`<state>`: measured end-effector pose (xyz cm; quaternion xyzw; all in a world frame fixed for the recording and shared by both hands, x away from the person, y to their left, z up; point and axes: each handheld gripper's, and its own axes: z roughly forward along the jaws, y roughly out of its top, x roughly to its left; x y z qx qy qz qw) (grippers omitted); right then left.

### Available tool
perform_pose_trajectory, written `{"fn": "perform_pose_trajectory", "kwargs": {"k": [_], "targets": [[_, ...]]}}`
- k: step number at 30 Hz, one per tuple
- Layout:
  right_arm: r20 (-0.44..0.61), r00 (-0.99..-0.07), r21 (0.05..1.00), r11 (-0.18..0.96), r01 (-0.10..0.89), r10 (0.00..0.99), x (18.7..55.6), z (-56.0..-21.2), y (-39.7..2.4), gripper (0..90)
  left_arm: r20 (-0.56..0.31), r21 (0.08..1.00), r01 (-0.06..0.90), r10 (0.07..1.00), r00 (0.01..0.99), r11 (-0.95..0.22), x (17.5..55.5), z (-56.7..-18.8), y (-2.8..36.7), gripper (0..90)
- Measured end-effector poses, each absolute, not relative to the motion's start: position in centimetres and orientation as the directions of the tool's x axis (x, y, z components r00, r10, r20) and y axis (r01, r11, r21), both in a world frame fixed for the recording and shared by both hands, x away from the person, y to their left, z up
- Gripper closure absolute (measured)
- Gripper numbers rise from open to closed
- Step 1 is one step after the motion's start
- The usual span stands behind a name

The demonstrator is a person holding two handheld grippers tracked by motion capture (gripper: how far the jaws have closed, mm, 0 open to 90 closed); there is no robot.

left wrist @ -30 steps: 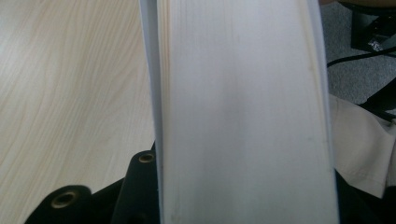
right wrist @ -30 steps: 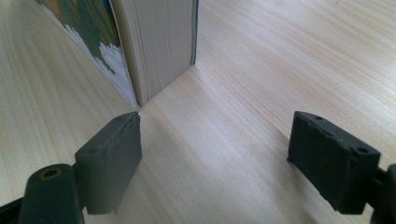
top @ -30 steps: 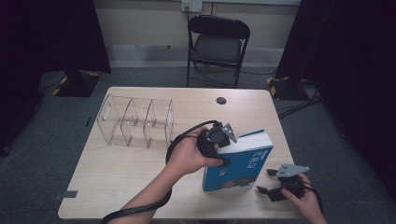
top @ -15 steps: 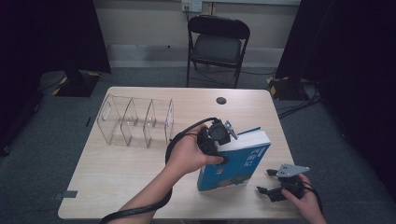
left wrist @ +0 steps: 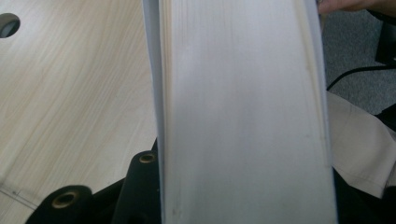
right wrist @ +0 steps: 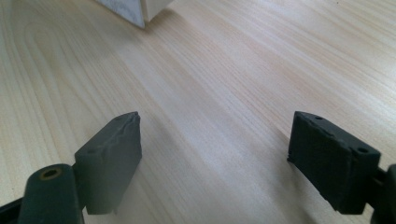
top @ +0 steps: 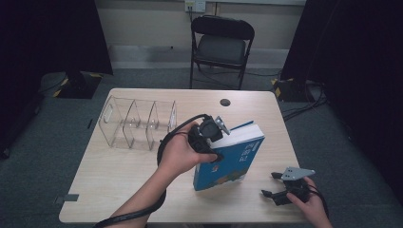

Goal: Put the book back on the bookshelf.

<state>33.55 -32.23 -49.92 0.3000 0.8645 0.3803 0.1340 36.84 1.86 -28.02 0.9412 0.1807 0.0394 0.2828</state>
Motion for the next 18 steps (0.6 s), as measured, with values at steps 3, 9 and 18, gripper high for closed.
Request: {"fn": "perform_pose_trajectory", "kwargs": {"k": [3, 9, 18], "targets": [[-0.003, -0.785, 0.738, 0.531, 0.416, 0.62, 33.5, -49.9, -32.2, 16.6, -0.037, 0.563, 0.33, 0.376, 0.926, -0.758, 36.9, -27.7, 2.6, 62.0], [-0.001, -0.787, 0.74, 0.53, 0.415, 0.617, 33.5, -49.9, -32.3, 16.7, -0.03, 0.544, 0.34, 0.387, 0.922, -0.767, 36.9, -27.4, 3.3, 62.0], [0.001, -0.789, 0.737, 0.532, 0.416, 0.615, 33.5, -49.9, -32.3, 16.4, -0.06, 0.543, 0.378, 0.414, 0.908, -0.75, 37.2, -29.4, 4.9, 61.9]]}}
